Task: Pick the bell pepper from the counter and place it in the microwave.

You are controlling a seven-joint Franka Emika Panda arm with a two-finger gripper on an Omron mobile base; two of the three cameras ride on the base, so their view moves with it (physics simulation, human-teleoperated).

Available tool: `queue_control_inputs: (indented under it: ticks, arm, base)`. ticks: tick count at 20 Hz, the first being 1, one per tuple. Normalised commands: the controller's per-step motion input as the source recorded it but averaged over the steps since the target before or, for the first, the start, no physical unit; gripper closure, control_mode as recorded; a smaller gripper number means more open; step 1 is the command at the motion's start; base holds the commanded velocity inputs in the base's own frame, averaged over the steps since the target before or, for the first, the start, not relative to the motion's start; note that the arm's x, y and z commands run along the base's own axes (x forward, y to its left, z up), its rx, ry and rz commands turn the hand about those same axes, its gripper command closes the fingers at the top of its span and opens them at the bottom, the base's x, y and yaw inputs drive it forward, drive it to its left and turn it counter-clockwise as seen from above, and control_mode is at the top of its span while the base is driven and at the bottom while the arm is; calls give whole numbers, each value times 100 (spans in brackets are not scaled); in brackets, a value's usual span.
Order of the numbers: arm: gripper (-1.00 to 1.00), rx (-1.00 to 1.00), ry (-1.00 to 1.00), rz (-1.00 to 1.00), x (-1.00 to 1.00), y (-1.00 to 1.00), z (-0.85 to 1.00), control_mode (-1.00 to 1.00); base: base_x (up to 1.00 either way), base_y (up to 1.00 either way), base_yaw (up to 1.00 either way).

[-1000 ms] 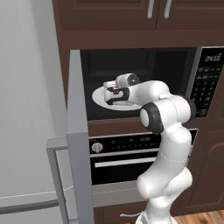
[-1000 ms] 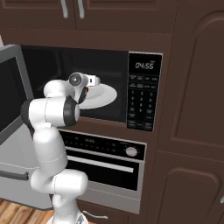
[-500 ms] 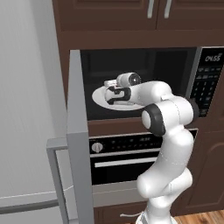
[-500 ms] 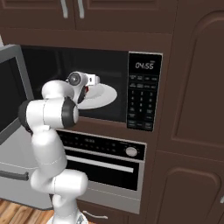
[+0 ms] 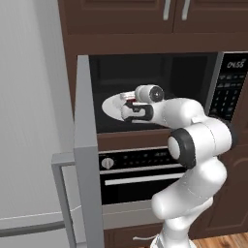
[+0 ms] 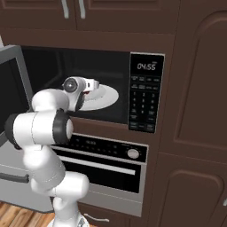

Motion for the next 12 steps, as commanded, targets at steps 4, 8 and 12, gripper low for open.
queue_control_inputs:
  ticks: [4,8,12]
  arm:
    - [-100,5,0,-2,-74,-10,36,-100]
    - [-100,5,0,-1,-89,-16,36,-100]
    - [-100,4,3,-3,-99,-17,56,-100]
  base:
    - [0,0,0]
    - [0,0,0]
    - [0,0,0]
